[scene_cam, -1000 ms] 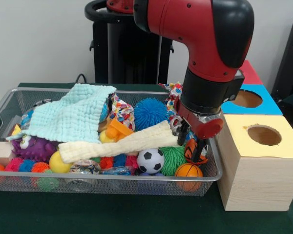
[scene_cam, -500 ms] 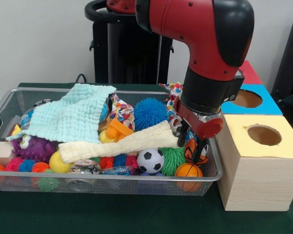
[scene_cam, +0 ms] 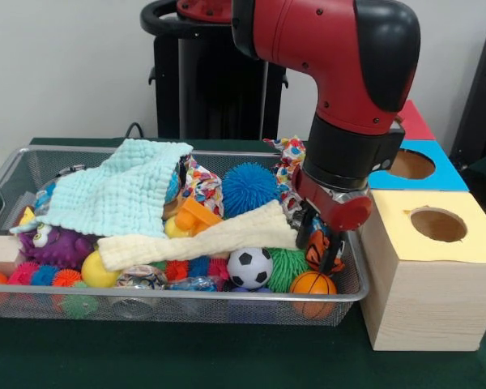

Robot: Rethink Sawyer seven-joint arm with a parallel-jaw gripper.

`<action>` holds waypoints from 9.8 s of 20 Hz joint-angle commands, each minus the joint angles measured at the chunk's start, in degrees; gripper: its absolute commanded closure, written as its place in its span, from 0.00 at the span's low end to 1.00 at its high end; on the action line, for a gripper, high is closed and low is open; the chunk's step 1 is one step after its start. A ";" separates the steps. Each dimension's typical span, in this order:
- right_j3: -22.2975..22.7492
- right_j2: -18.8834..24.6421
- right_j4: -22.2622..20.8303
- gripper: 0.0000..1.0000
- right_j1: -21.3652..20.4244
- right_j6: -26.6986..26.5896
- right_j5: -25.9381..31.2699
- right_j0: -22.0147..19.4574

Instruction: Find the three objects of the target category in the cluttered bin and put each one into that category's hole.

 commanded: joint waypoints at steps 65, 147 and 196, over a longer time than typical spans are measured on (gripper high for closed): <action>5.06 0.95 0.81 1.00 -5.96 15.54 8.35 7.11; 2.55 9.58 -13.22 0.00 -10.97 -0.96 5.42 -10.74; -26.47 2.24 -8.27 0.00 4.41 13.81 22.79 -6.47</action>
